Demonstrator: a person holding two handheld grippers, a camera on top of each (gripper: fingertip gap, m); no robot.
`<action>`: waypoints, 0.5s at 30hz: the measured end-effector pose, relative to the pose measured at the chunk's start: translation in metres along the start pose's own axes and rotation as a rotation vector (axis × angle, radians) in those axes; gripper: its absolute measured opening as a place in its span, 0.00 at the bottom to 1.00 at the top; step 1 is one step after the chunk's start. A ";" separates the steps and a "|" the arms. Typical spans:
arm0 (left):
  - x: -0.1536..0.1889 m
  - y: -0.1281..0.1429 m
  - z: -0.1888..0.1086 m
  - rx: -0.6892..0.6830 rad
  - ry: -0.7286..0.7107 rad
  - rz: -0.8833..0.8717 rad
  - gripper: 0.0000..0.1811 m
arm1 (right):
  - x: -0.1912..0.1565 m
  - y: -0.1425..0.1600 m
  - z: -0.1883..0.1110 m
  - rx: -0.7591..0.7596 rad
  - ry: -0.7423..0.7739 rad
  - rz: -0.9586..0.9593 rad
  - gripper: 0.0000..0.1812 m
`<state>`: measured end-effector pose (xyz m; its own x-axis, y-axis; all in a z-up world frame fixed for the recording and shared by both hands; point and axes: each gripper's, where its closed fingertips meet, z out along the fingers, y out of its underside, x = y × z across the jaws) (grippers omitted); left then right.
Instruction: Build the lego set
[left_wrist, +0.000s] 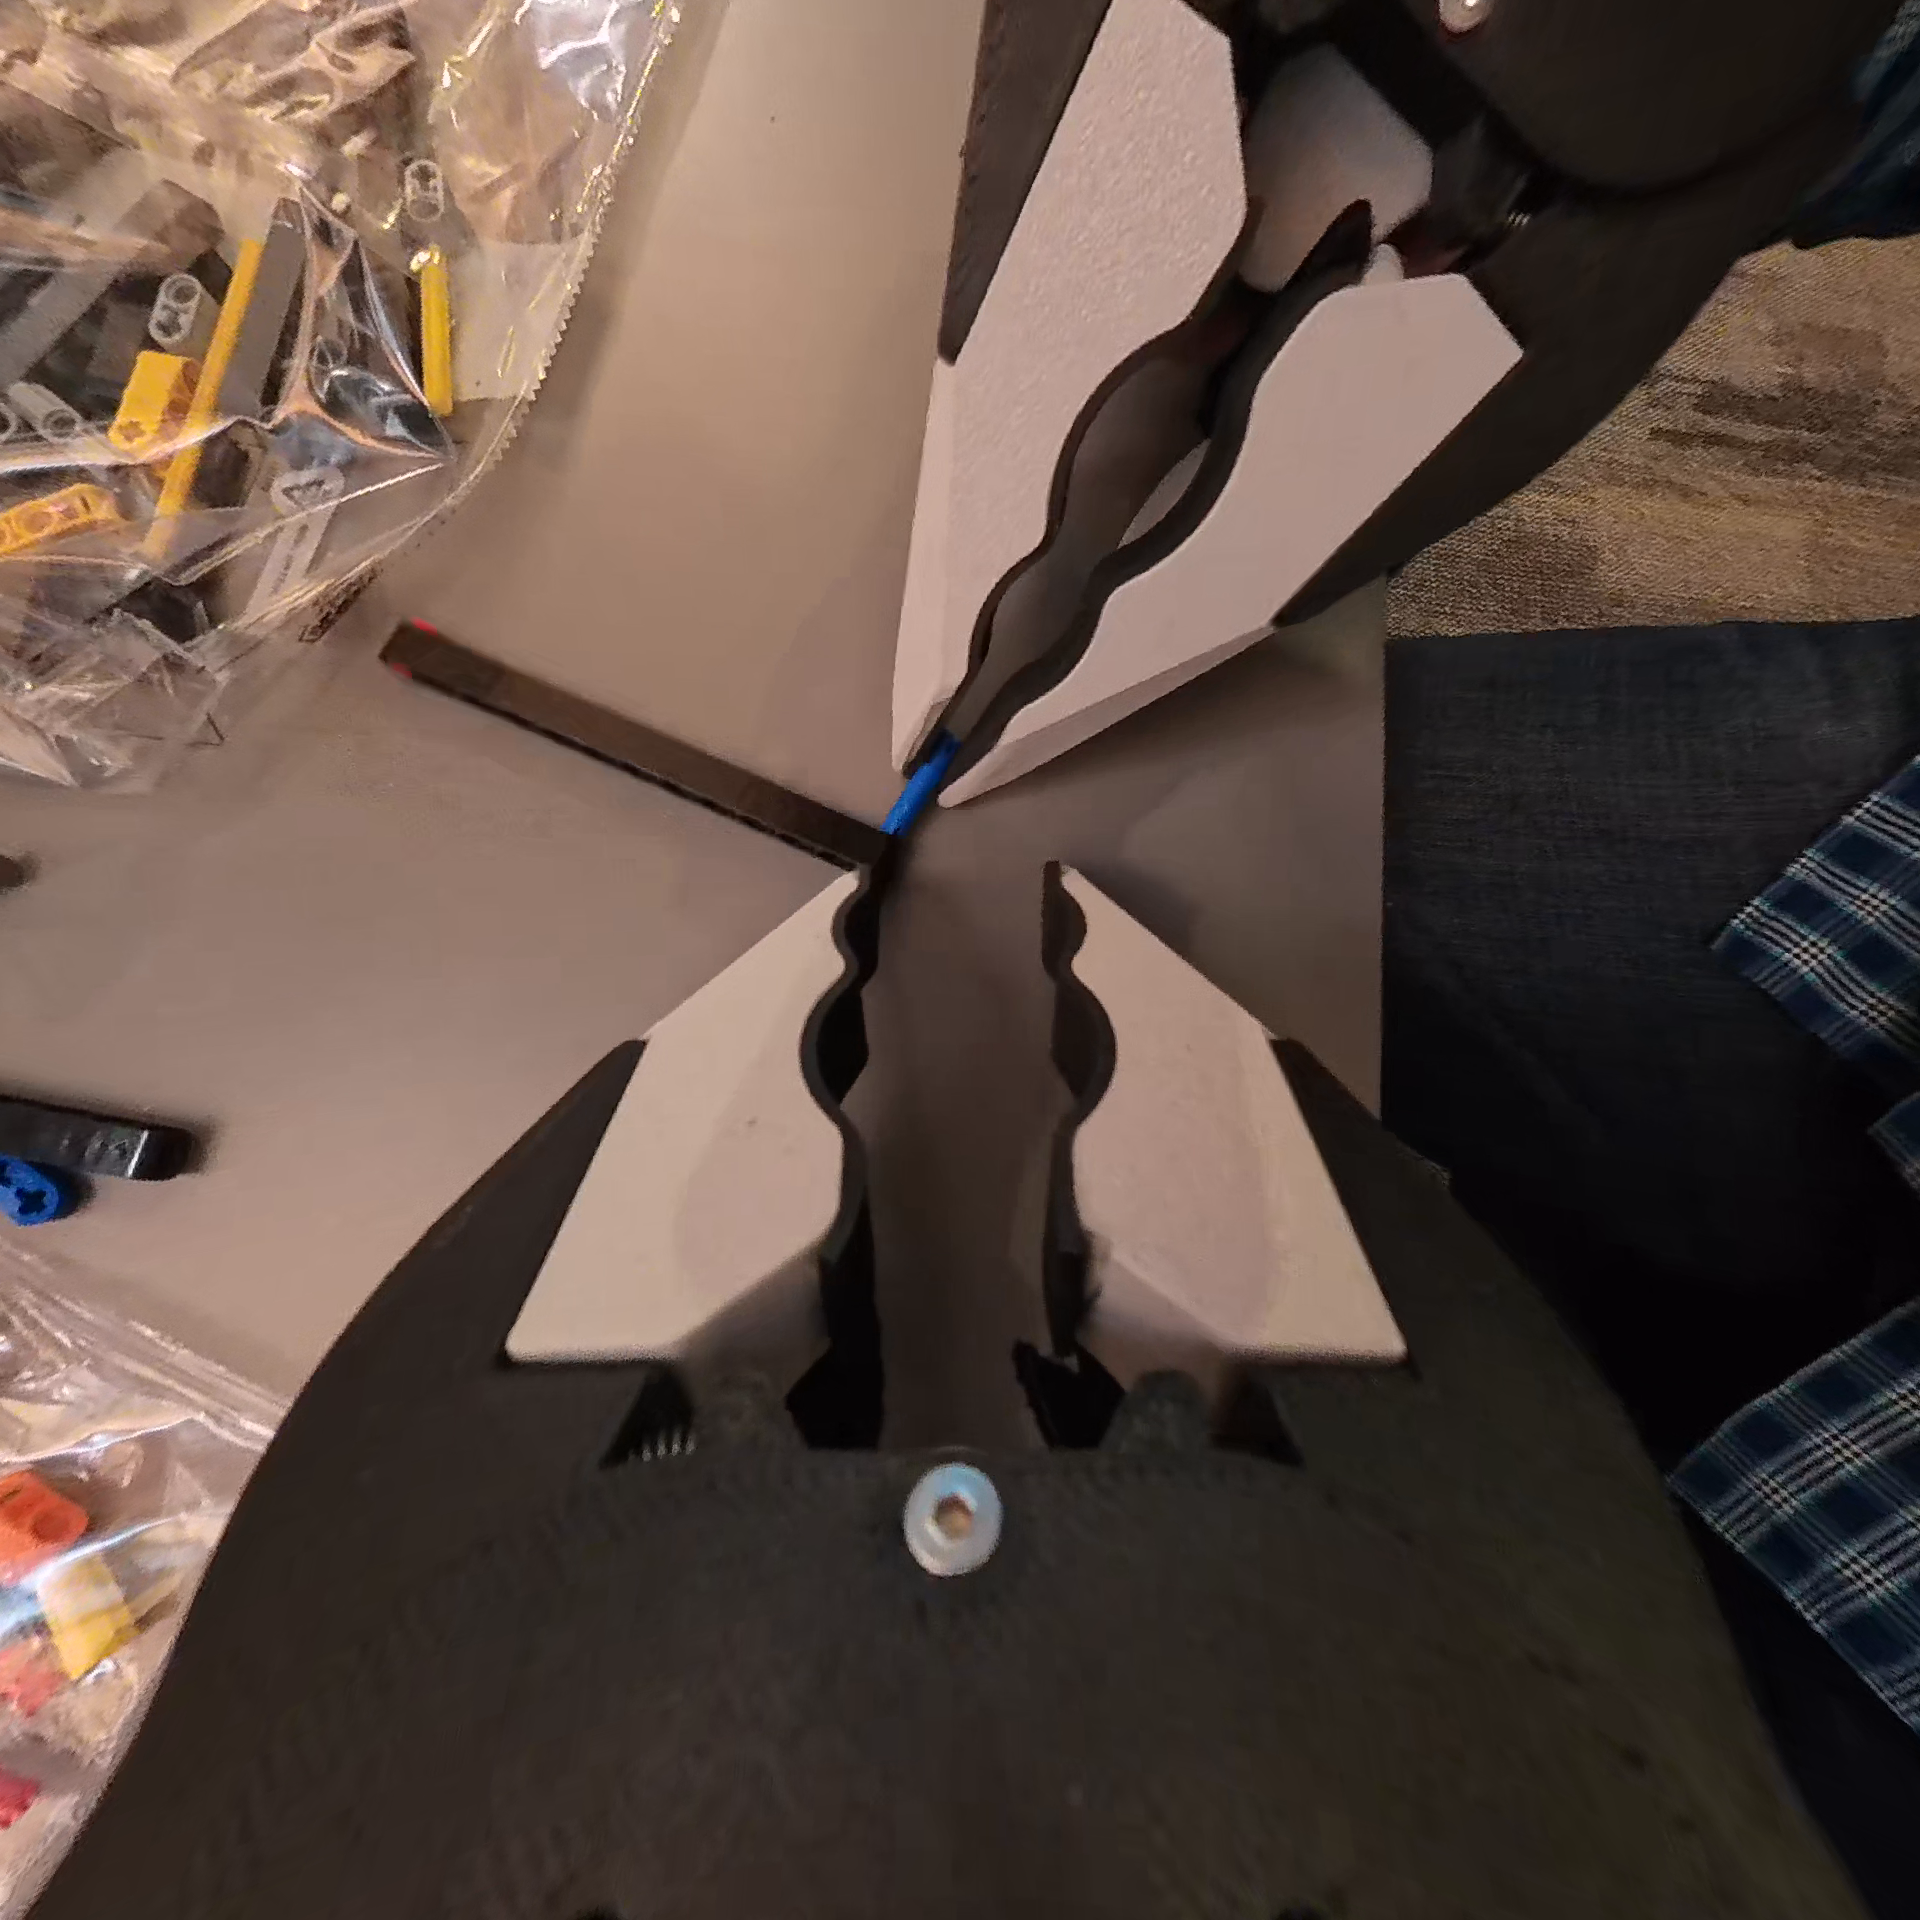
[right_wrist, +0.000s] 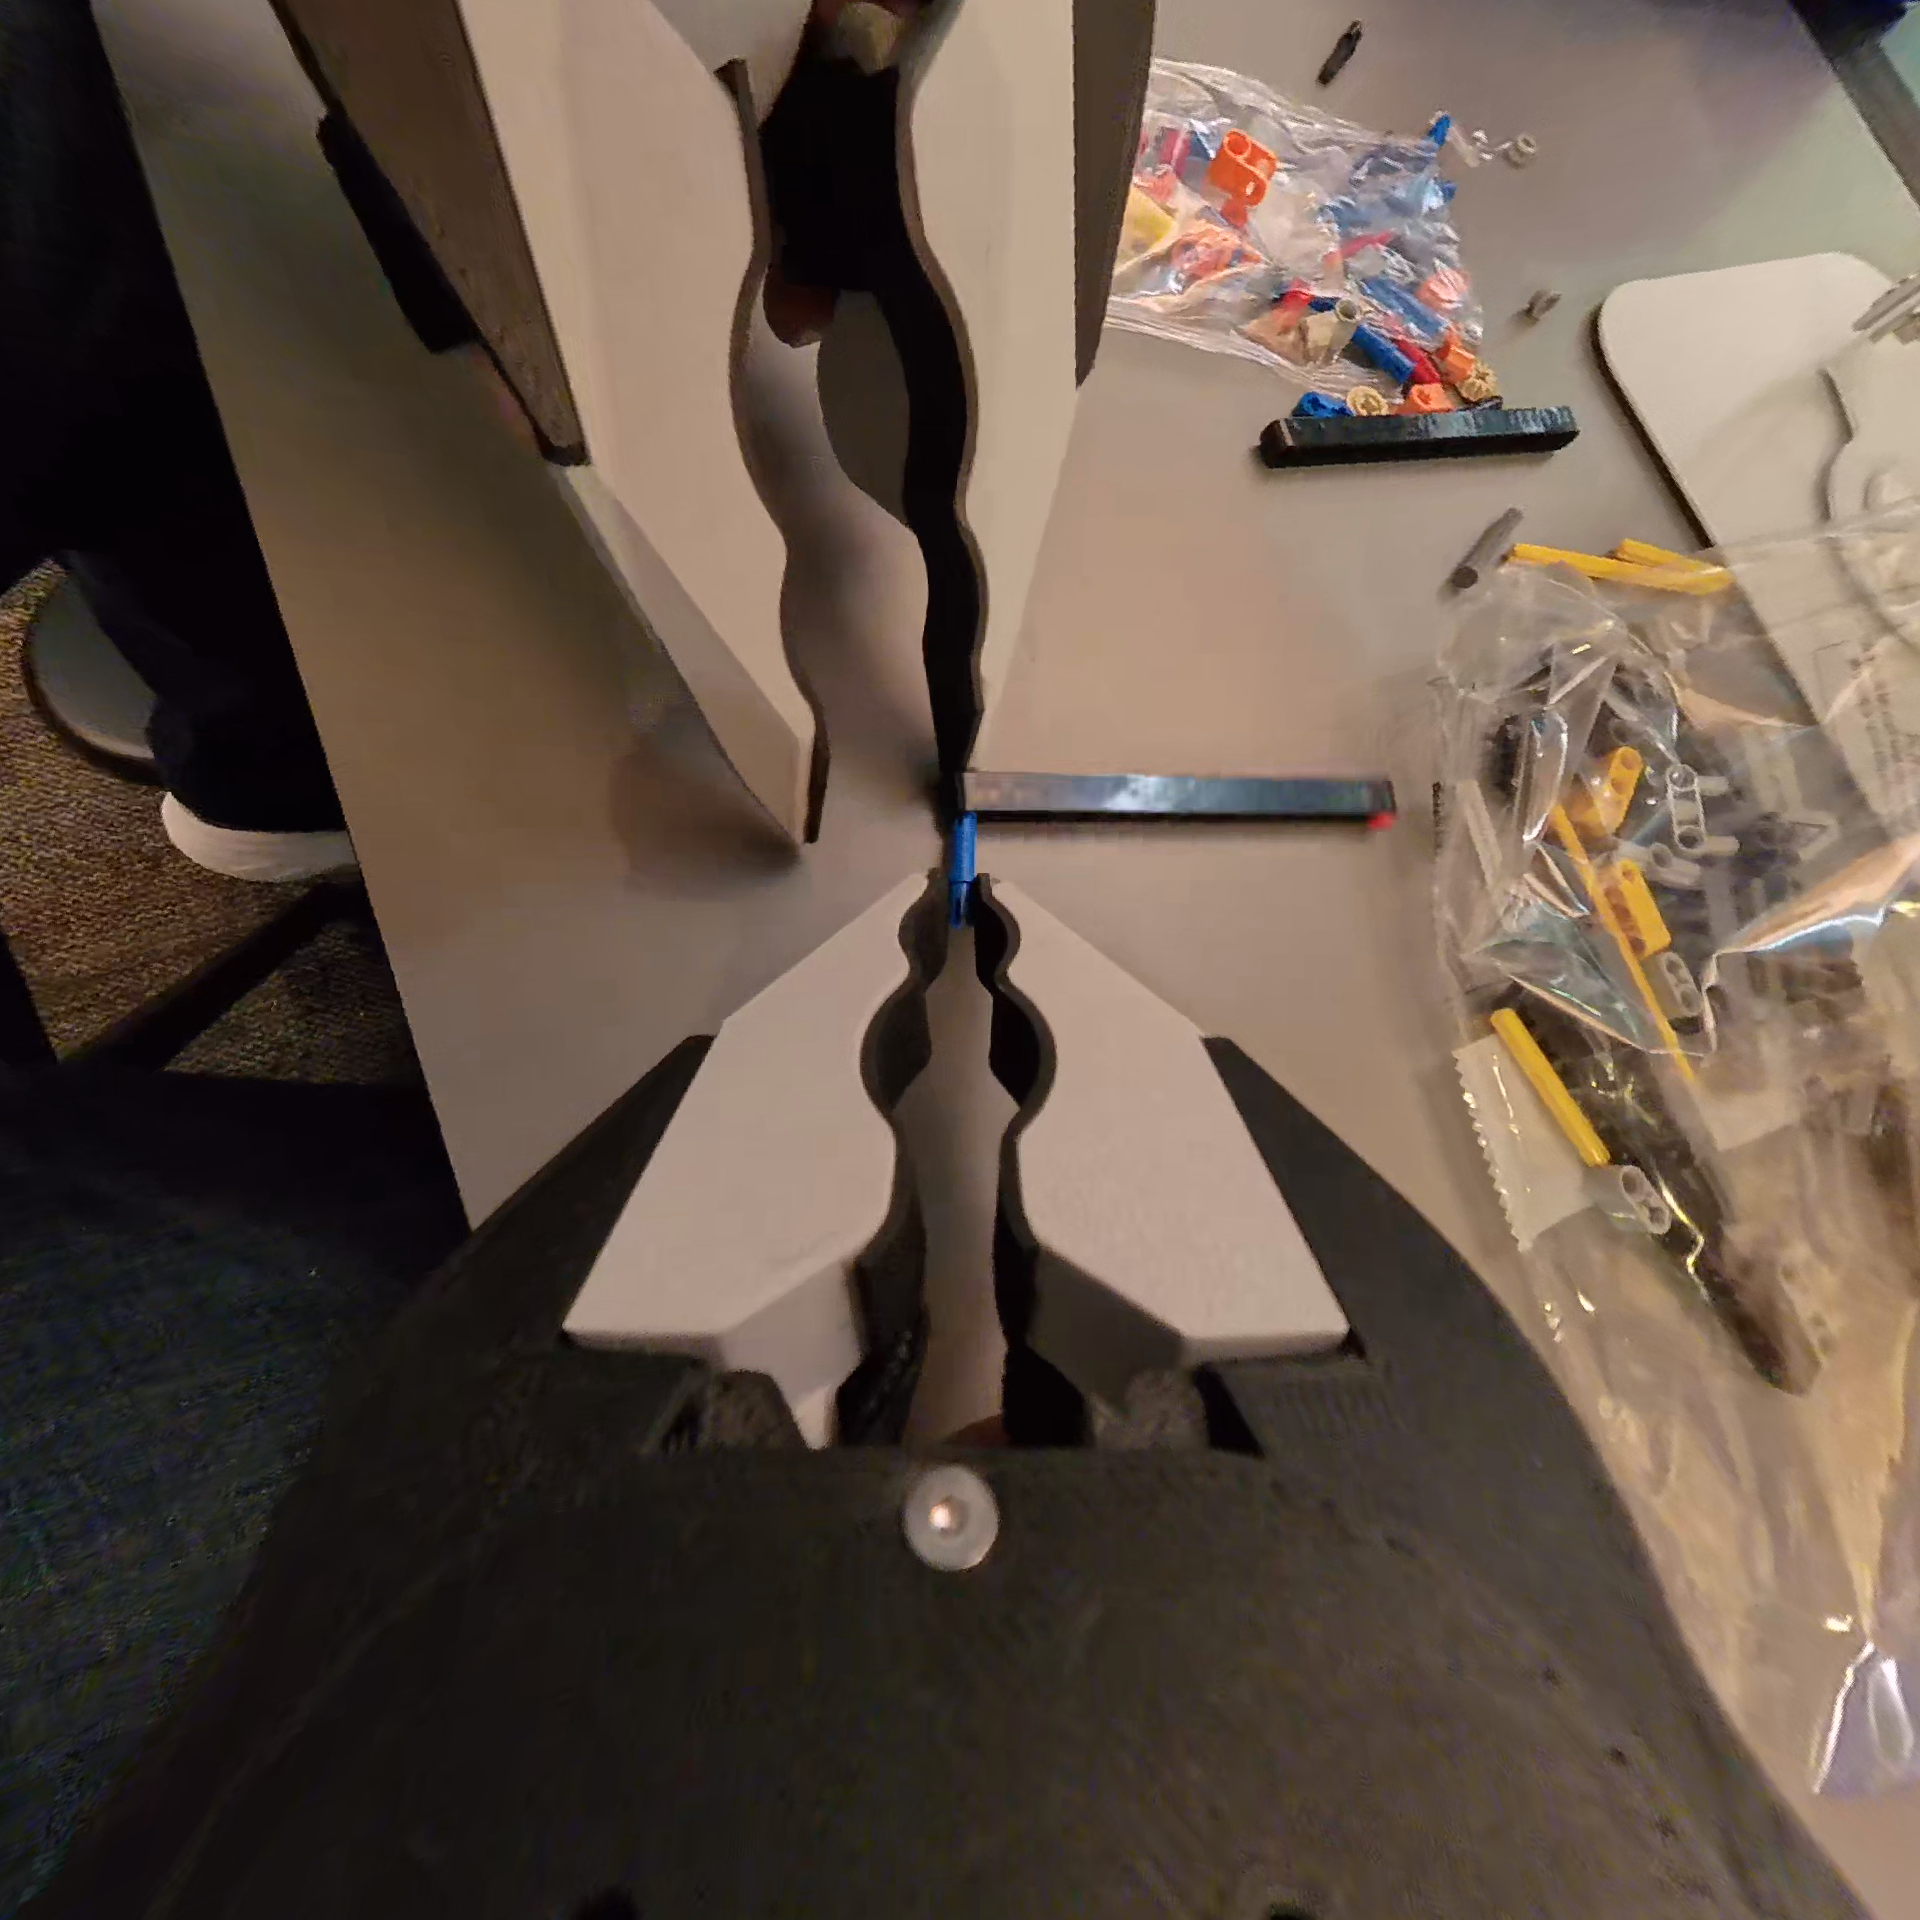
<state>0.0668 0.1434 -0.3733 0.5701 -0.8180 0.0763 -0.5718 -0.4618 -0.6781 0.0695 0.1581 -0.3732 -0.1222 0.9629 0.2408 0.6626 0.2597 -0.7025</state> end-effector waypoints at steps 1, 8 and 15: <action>0.001 0.000 0.000 -0.001 0.002 -0.002 0.17 | 0.000 0.000 0.000 0.000 -0.003 -0.003 0.01; -0.001 0.001 0.000 -0.008 -0.013 0.009 0.17 | 0.001 -0.001 0.000 0.004 -0.004 -0.003 0.01; -0.001 0.001 0.000 -0.009 -0.022 0.018 0.19 | 0.001 0.001 -0.004 -0.013 -0.033 0.015 0.05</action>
<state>0.0658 0.1433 -0.3738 0.5724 -0.8186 0.0480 -0.5873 -0.4502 -0.6726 0.0729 0.1591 -0.3715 -0.1366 0.9686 0.2075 0.6740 0.2444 -0.6971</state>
